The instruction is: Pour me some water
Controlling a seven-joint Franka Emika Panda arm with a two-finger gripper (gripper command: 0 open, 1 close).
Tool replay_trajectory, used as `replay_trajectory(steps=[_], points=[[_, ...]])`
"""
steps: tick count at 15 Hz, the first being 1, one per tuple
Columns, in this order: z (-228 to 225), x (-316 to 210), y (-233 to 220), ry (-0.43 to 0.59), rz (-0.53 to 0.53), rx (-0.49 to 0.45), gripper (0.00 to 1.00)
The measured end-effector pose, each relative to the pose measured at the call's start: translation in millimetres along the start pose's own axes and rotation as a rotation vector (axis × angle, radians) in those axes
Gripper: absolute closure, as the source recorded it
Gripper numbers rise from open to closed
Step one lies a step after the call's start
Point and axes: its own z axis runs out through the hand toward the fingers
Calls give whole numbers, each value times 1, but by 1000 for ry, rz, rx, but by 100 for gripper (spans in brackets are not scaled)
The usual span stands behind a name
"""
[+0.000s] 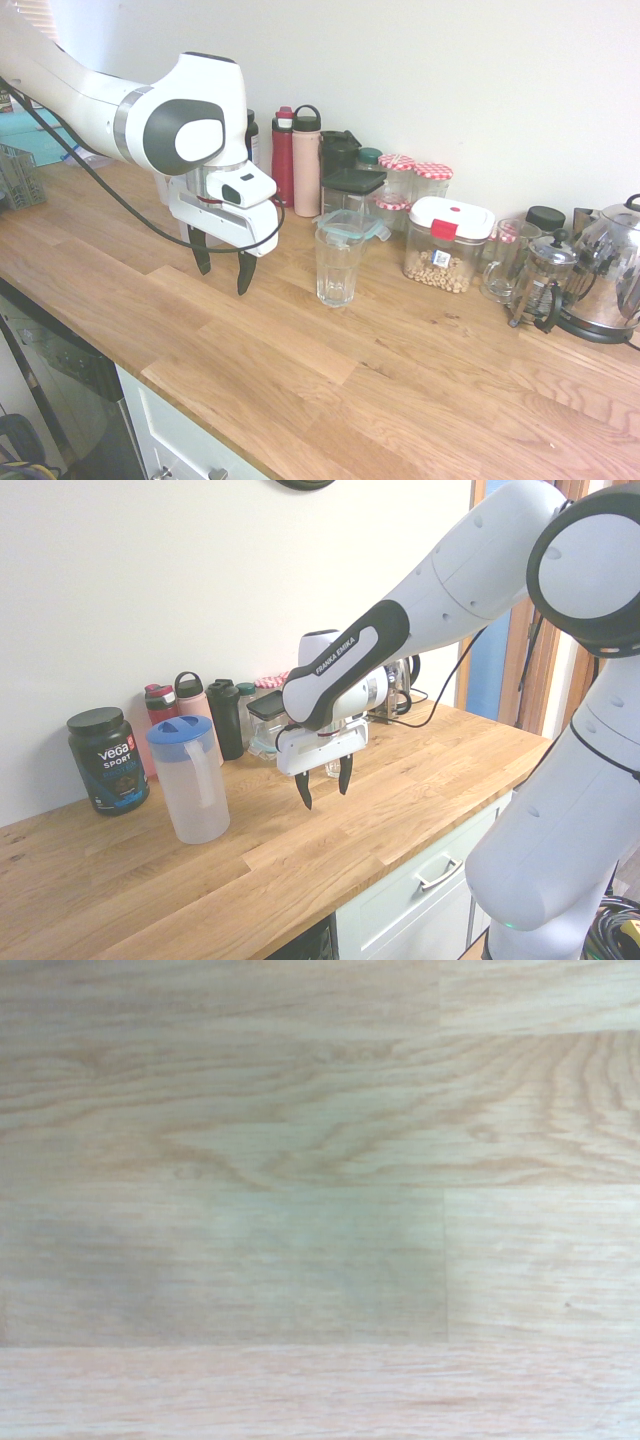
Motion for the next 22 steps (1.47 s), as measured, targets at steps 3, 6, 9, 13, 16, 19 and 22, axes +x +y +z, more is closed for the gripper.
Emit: replay_trajectory(steps=[3, 6, 9, 13, 16, 19, 22], points=[[-1, -3, -2, 3, 5, 2, 0], [-25, -32, -16, 35, 21, 14, 0], [-71, -92, -31, 89, -8, 61, 0], [-120, -166, -60, 207, -32, 177, 0], [-137, -187, -102, 297, -42, 255, 0], [-143, -179, -144, 340, -4, 274, 0], [-122, -158, -179, 344, 34, 279, 100]])
